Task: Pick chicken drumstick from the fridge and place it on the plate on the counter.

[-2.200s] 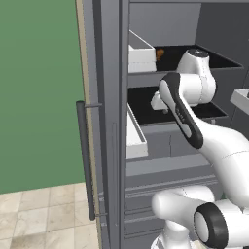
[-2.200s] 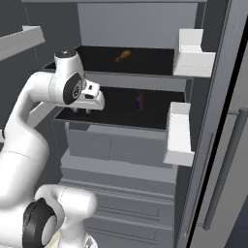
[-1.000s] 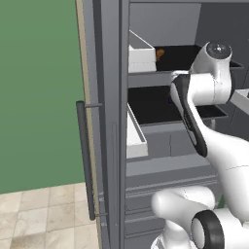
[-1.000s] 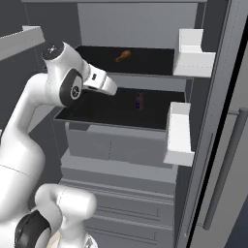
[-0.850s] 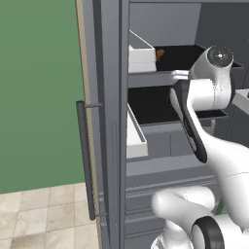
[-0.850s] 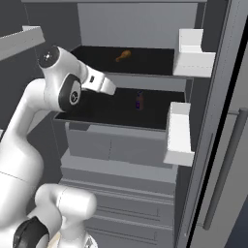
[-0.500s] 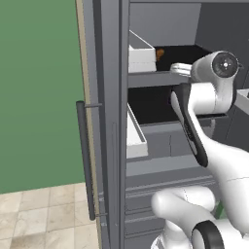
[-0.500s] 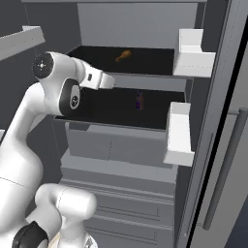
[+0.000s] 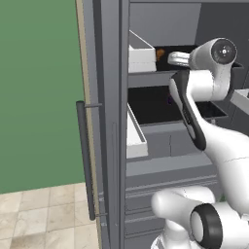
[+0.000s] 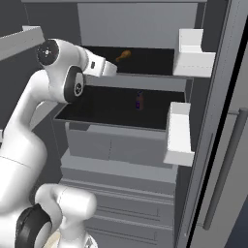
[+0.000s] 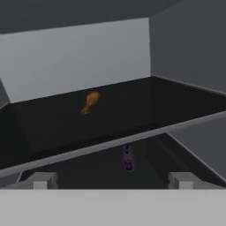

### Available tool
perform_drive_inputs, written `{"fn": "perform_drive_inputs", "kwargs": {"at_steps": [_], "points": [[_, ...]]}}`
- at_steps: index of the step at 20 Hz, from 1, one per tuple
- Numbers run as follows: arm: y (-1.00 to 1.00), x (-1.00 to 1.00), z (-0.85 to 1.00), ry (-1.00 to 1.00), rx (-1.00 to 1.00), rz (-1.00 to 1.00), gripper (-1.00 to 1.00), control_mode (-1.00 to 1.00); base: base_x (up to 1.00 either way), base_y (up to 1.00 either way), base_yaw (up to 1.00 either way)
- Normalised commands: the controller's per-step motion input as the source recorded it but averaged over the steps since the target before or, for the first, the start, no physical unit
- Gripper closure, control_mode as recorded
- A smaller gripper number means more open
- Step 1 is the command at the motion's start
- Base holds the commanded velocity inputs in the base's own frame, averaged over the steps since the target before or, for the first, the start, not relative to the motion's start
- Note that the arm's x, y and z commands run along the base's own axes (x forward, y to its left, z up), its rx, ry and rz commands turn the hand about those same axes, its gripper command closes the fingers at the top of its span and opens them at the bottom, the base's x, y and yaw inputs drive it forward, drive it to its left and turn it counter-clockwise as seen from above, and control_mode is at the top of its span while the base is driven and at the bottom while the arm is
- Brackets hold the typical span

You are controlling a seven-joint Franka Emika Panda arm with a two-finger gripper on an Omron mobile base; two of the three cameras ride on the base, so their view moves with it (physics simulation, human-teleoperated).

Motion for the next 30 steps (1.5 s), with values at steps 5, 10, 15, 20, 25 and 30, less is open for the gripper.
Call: {"fn": "perform_drive_inputs", "kwargs": {"at_steps": [5, 10, 15, 20, 25, 30], "points": [[0.0, 0.56, 0.0, 0.0, 0.0, 0.05, -1.0, -1.0, 0.0, 0.0, 0.0], [0.0, 0.7, 0.0, 0.01, 0.0, 0.01, -1.0, -1.0, 0.0, 0.0, 0.0], [0.0, 0.58, 0.0, 0.09, -0.03, 0.0, -1.0, -1.0, 0.0, 0.0, 0.0], [-0.01, 0.39, 0.0, 0.13, 0.0, 0.0, -1.0, -1.0, 0.0, 0.0, 0.0], [0.0, 0.53, 0.0, 0.0, 0.0, 0.0, -1.0, -1.0, 0.0, 0.0, 0.0], [0.0, 0.4, -0.04, 0.0, 0.0, 0.0, -1.0, -1.0, 0.0, 0.0, 0.0]]}}
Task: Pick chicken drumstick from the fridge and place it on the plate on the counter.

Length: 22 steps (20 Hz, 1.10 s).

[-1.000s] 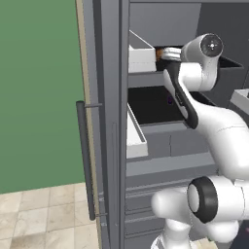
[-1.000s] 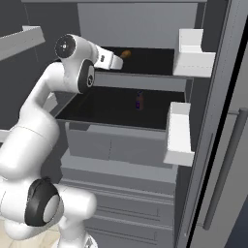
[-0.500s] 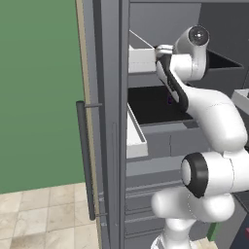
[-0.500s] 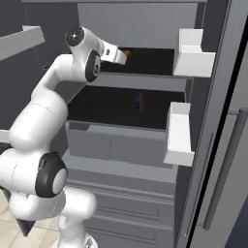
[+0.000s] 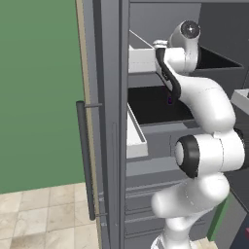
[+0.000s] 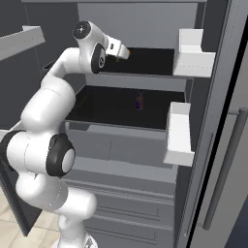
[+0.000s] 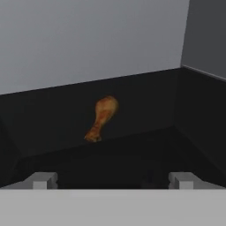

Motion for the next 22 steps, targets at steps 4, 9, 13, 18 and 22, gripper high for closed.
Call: {"fn": "perform_drive_inputs", "kwargs": {"at_steps": [4, 9, 13, 18, 22], "points": [[0.0, 0.34, -0.13, 0.0, 0.0, 0.0, -1.0, -1.0, 0.0, 0.0, 0.0], [0.0, 0.4, 0.0, 0.0, 0.0, 0.0, -1.0, -1.0, 0.0, 0.0, 0.0], [0.0, 0.49, 0.0, 0.05, 0.0, 0.0, -1.0, -1.0, 0.0, 0.0, 0.0], [0.0, 0.47, 0.0, 0.08, 0.0, 0.0, -1.0, -1.0, 0.0, 0.0, 0.0], [0.0, 0.5, 0.0, 0.04, 0.0, 0.0, -1.0, -1.0, 0.0, 0.0, 0.0]]}}
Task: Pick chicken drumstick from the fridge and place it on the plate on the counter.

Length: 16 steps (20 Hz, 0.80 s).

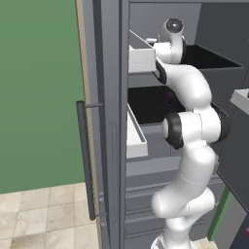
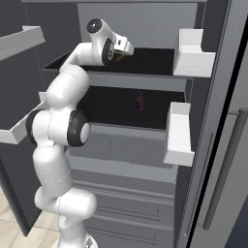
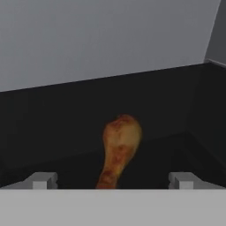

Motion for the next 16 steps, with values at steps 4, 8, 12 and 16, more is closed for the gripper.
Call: {"fn": "perform_drive_inputs", "kwargs": {"at_steps": [4, 8, 12, 16], "points": [[0.0, 0.49, -0.04, 0.03, 0.0, 0.0, -1.0, -1.0, 0.0, 0.0, 0.0], [0.0, 0.46, -0.14, 0.02, 0.0, 0.0, -1.0, -1.0, 0.0, 0.0, 0.0], [0.0, 0.16, -0.13, 0.01, 0.0, 0.0, -1.0, -1.0, 0.0, 0.0, 0.0], [-0.05, 0.0, -0.04, 0.0, 0.0, 0.0, -1.0, -1.0, 0.0, 0.0, 0.0]]}}
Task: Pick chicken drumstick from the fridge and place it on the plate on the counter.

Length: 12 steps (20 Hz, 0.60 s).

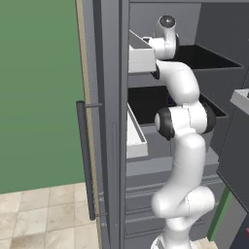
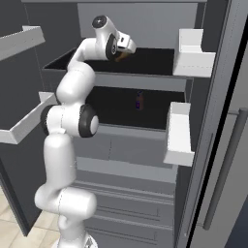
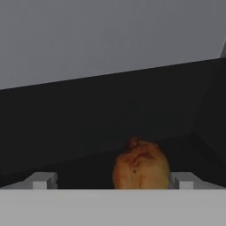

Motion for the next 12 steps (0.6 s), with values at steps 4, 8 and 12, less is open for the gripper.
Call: {"fn": "perform_drive_inputs", "kwargs": {"at_steps": [4, 8, 12], "points": [[-0.11, 0.0, -0.04, 0.0, 0.0, 0.0, -1.0, -1.0, 0.0, 0.0, 0.0], [-0.14, 0.0, -0.13, 0.0, 0.0, -0.01, -1.0, -1.0, 0.0, 0.0, 0.0], [-0.14, 0.0, -0.21, 0.02, 0.0, -0.02, -1.0, -1.0, 0.0, 0.0, 0.0]]}}
